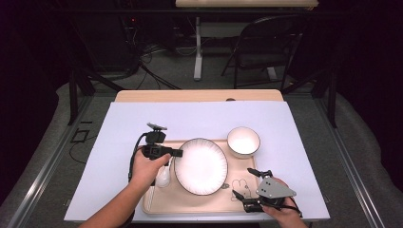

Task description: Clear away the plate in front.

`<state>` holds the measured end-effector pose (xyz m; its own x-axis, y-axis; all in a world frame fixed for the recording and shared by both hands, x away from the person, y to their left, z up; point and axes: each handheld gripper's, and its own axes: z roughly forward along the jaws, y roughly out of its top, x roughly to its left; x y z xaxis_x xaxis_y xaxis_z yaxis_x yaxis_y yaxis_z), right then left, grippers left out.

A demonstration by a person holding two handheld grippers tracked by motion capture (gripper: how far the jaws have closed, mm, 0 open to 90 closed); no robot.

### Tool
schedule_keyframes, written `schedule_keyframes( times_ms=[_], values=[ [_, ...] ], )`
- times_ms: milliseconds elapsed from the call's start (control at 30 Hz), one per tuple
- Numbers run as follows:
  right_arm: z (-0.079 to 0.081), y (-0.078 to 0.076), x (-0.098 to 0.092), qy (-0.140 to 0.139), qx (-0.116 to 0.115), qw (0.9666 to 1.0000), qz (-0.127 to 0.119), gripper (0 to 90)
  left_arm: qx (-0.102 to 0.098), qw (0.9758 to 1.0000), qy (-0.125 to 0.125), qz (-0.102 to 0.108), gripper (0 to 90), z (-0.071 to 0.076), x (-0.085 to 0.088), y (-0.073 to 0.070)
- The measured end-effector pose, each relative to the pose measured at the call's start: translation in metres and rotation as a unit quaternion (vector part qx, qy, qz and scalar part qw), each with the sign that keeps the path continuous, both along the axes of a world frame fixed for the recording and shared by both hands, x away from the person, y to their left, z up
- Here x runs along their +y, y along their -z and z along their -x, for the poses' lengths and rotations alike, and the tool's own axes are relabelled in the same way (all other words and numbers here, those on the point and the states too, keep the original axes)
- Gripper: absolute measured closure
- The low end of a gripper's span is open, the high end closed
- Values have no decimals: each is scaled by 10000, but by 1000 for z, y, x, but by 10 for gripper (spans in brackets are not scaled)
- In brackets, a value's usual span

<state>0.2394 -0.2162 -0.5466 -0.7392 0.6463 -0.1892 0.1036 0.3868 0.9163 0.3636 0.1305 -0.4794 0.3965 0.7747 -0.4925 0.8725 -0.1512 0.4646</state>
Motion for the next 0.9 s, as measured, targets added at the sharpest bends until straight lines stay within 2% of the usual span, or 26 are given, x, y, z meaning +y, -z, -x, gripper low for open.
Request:
schedule_keyframes(
  times_ms=[133, 333, 433, 467, 733, 767, 900],
  values=[
    [0, 0, 0, 4, 5, 10000, -9, 141, 62, 9999, 62, 78, 824, 5, -6, 6],
    [0, 0, 0, -2, 4, 10000, -3, 141, 135, 9997, 27, 194, 824, 10, -10, 16],
    [0, 0, 0, -15, 3, 10000, 12, 141, 157, 9994, -36, 309, 824, 12, -9, 21],
    [0, 0, 0, -6, 0, 10000, 6, 141, 156, 9990, -238, 336, 825, 15, -5, 32],
    [0, 0, 1, -15, -1, 10000, 13, 141, 156, 9990, -238, 336, 840, 15, -5, 32],
    [0, 0, 1, -15, 0, 10000, 18, 141, 144, 9988, -312, 346, 845, 14, -3, 39],
    [0, 0, 1, -13, -1, 10000, 18, 141, 178, 9982, -448, 368, 852, 14, -1, 49]
  ],
)
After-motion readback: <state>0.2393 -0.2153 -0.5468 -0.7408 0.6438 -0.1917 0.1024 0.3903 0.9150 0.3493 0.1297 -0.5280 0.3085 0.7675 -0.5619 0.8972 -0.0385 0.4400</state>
